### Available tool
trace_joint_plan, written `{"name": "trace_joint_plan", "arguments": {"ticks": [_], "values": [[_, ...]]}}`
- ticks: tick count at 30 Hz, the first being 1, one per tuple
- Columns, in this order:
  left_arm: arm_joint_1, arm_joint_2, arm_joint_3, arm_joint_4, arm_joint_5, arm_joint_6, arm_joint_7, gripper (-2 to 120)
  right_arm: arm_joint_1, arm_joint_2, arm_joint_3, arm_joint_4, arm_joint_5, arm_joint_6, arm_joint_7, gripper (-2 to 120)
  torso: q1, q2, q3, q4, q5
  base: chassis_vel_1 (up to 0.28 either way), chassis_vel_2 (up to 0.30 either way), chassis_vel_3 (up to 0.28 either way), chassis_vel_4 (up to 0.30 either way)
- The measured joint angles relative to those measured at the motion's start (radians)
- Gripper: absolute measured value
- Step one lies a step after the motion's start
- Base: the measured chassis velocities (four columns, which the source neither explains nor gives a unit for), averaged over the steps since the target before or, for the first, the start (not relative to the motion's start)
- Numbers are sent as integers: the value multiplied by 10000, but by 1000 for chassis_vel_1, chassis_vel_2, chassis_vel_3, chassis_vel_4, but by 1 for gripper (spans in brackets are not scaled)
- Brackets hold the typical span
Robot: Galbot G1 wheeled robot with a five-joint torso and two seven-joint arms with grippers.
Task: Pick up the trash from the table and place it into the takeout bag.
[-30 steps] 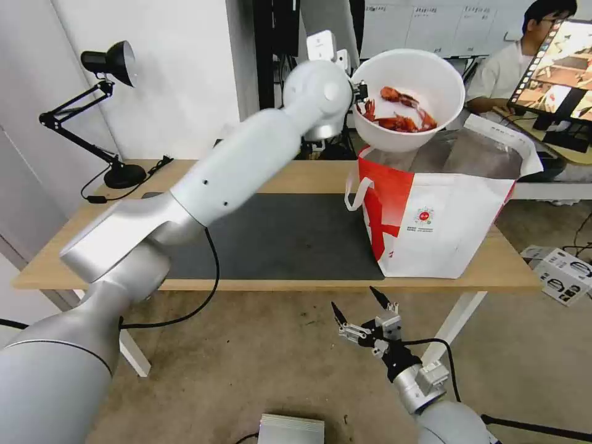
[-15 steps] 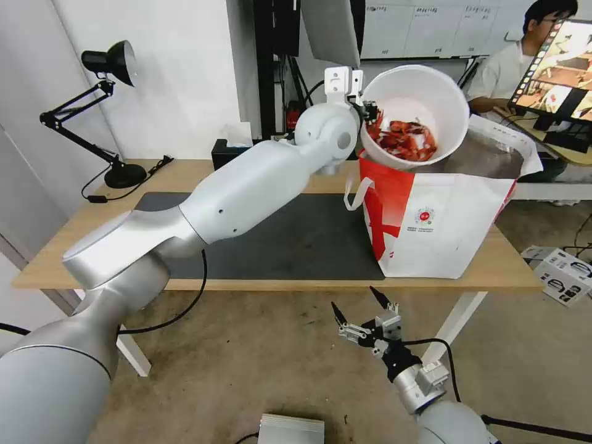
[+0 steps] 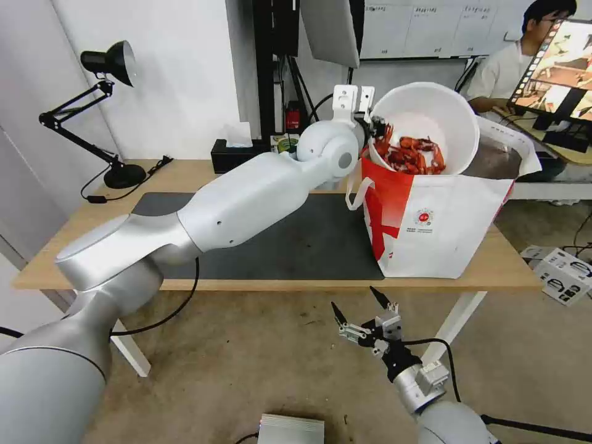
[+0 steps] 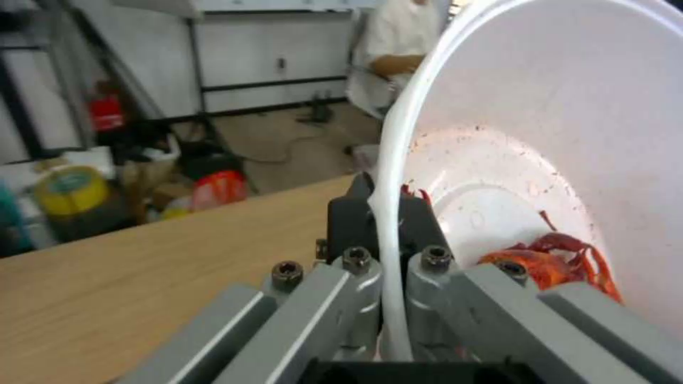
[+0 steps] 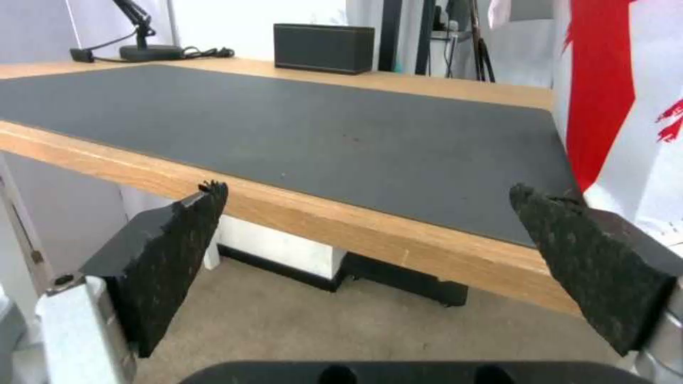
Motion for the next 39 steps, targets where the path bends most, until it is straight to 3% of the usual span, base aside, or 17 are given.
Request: {"name": "trace_joint_plan", "arguments": {"ticks": [6, 12, 27, 34, 39], "values": [[-118, 205, 72, -200, -197, 586, 641, 0, 0, 0, 0, 0, 0, 0, 0, 100, 0, 1, 0, -1, 0, 0, 0, 0, 0], [-179, 282, 93, -232, -264, 1051, 711, 0, 0, 0, 0, 0, 0, 0, 0, 100, 0, 1, 0, -1, 0, 0, 0, 0, 0], [-160, 602, 213, -624, -225, 1124, 630, 54, -1, 0, 0, 0, 0, 0, 0, 100, 0, 1, 0, -2, 0, 0, 0, 0, 0], [253, 1528, 60, -1468, 421, 154, 659, 84, 0, 0, 0, 0, 0, 0, 0, 100, 0, 1, 0, -1, -1, 0, 0, 0, 0], [721, 2189, -57, -2096, 894, -559, 764, 95, 0, 0, 0, 1, 0, 0, 0, 100, 0, 1, -1, -1, -2, 0, 0, 0, 0]]}}
